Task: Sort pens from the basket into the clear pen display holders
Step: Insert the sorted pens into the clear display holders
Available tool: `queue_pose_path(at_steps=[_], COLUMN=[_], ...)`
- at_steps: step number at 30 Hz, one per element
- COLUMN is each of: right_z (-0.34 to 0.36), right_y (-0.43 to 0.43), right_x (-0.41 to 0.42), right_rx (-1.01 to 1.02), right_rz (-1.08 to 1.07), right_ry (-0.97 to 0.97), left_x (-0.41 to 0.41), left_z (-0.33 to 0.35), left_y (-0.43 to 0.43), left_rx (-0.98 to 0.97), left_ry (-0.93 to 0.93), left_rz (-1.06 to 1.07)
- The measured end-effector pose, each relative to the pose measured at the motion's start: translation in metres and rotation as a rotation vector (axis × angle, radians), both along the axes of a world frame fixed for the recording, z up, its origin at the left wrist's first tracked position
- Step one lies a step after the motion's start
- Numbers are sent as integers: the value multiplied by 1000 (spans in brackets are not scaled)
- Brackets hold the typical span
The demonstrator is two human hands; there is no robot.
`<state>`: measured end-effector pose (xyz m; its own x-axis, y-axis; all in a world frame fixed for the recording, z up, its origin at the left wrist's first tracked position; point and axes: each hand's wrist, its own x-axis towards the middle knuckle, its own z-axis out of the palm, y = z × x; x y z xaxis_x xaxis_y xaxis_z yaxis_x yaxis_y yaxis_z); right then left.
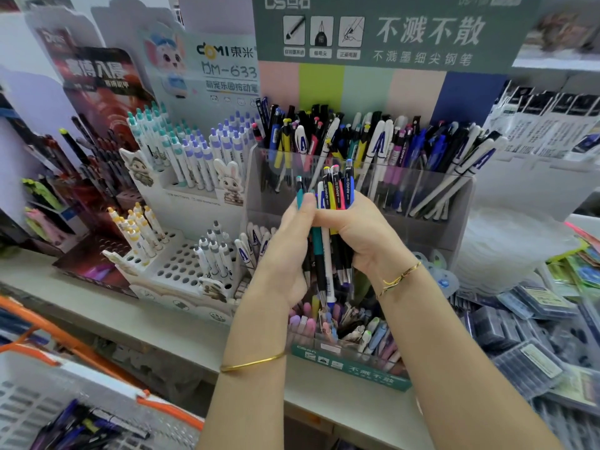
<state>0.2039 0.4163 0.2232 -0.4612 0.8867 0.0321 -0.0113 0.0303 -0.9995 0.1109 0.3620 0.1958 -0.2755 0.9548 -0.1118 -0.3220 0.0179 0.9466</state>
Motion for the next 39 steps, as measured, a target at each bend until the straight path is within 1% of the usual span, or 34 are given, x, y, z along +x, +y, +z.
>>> queue_pose_path(at_steps=[3, 6, 10, 14, 16, 19, 24, 28, 34, 37, 39], right_z=[5, 8, 6, 10, 12, 10, 13, 15, 16, 19, 21], right_y=[1, 3, 10, 12, 13, 12, -2, -7, -9, -6, -3], right_x=[1, 1, -1, 3, 5, 8, 14, 15, 5, -7, -17], right_rx=[23, 17, 6, 65, 117, 223, 395, 476, 539, 597, 537], right_rz=[9, 32, -20, -50, -64, -75, -97, -102, -148, -184, -172], right_ry=[-63, -123, -287, -378, -465, -593, -753, -817, -852, -921, -865], left_x=[-1, 4, 14, 27, 34, 44, 58, 65, 57, 40, 27], left_z=[2, 5, 5, 6, 8, 8, 11, 11, 17, 17, 18], left_y=[-1, -1, 0, -1, -1, -1, -2, -5, -7, -5, 0], left_rx=[7, 8, -2, -6, -41, -104, -103, -71, -85, -70, -66], left_ry=[127, 126, 48, -49, -108, -129, -264, -286, -254, -216, -171], left_rz=[-59, -58, -29, 1, 45, 68, 119, 159, 167, 150, 158])
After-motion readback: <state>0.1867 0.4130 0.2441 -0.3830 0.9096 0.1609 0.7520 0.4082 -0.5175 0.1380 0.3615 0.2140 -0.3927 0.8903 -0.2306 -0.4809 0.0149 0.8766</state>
